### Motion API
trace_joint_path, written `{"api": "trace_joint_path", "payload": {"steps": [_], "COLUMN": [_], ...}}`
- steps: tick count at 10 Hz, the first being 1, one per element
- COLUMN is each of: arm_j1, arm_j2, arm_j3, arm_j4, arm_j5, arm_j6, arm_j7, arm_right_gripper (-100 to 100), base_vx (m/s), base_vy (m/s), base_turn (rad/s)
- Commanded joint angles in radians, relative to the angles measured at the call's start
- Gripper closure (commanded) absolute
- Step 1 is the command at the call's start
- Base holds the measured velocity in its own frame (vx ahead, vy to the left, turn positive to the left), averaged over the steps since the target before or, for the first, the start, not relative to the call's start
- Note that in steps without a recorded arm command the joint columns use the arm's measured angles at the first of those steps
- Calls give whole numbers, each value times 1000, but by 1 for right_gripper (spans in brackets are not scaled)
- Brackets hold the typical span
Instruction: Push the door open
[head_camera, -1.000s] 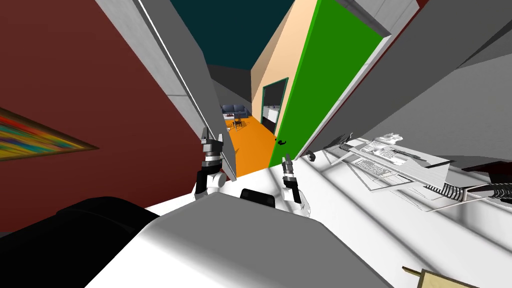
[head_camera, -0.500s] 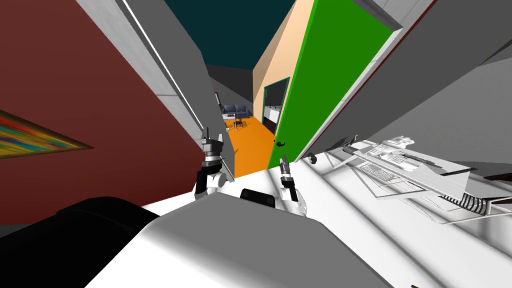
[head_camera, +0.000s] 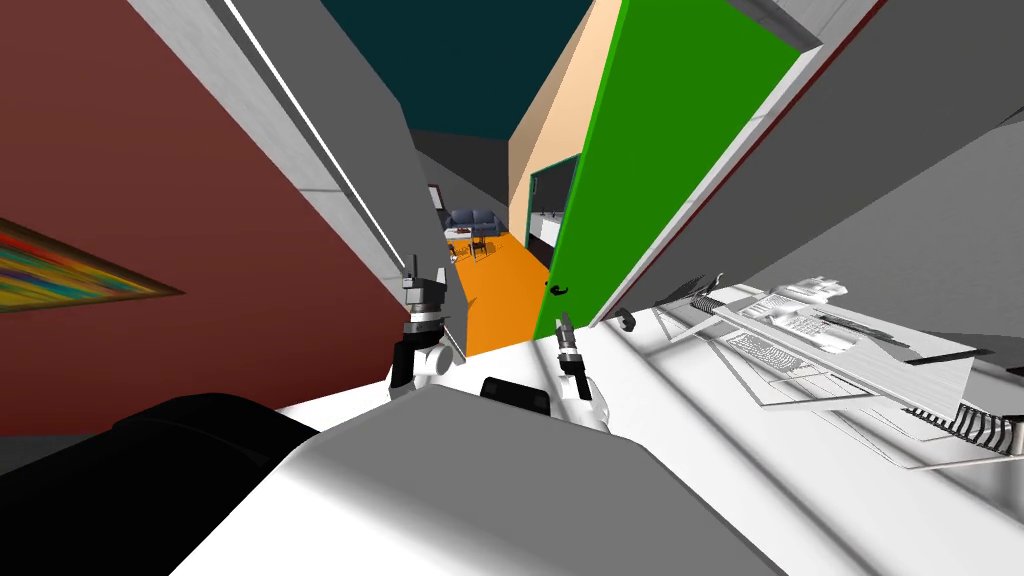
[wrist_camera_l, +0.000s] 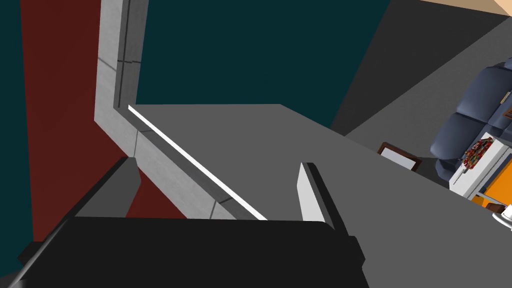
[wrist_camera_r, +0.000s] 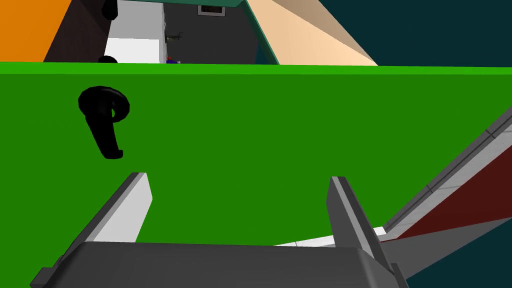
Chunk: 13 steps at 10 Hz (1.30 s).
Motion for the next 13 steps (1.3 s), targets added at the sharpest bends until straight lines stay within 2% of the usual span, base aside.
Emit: {"api": "trace_joint_path", "payload": {"steps": [1, 6, 7, 13], "arm_j1": [-18, -69, -69, -125], "arm_j2": [2, 6, 6, 15], "arm_j3": [6, 25, 25, 46], "arm_j4": [41, 165, 165, 303], "arm_j5": [-2, -8, -8, -15], "arm_j6": [-6, -28, -28, -52], "arm_j7": [-4, -17, -17, -32], "arm_right_gripper": [-100, -100, -100, -100], "base_vx": [91, 75, 36, 64], "base_vy": [-105, -116, -84, -97], "base_turn": [64, 59, 20, 52]}}
